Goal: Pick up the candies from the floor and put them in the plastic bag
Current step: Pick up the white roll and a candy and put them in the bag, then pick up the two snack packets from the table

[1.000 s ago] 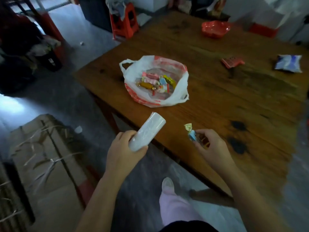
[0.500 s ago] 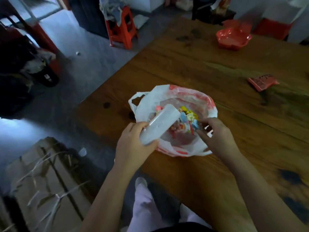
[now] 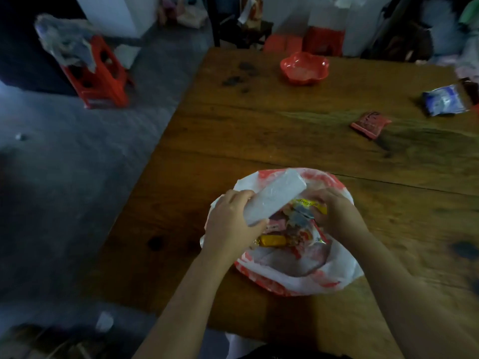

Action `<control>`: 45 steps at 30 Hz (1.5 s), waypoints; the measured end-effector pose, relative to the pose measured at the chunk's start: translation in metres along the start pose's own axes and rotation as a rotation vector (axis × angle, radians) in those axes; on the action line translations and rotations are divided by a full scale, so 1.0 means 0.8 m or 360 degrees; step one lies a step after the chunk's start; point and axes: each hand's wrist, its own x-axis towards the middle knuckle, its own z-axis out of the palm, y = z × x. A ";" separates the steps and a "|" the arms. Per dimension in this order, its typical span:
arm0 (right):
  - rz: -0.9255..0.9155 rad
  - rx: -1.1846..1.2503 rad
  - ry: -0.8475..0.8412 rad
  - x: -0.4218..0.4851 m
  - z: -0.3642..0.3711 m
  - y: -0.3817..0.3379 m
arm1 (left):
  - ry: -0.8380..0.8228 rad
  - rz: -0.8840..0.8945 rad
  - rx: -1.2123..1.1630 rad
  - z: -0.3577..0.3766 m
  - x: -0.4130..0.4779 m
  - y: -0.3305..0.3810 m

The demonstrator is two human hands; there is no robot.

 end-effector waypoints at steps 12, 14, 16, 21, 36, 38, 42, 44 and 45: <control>0.0203 0.0116 0.0716 -0.039 -0.051 0.044 | -0.0474 0.0401 0.0257 0.098 0.085 0.039; 0.0216 0.0139 0.0739 -0.044 -0.052 0.051 | -0.0551 0.0438 0.0331 0.110 0.091 0.038; 0.0232 0.0153 0.0732 -0.049 -0.050 0.057 | -0.0619 0.0414 0.0377 0.117 0.093 0.029; 0.0342 0.0218 0.0625 -0.052 -0.038 0.068 | -0.0647 0.0308 0.0516 0.121 0.097 0.010; 0.0091 0.0167 0.0460 -0.026 -0.031 0.051 | -0.0380 0.0339 0.0713 0.108 0.084 0.016; 0.0099 0.0147 0.0444 -0.033 -0.031 0.048 | -0.0310 0.0375 0.0726 0.090 0.073 0.021; 0.0133 0.0031 0.0482 -0.055 -0.034 0.046 | -0.0134 0.0527 0.0817 0.065 0.047 0.024; 0.0127 -0.0057 0.0503 -0.070 -0.035 0.043 | -0.0114 0.0549 0.0760 0.060 0.035 0.030; 0.0148 -0.0102 0.0515 -0.079 -0.034 0.039 | -0.0119 0.0571 0.0726 0.059 0.029 0.034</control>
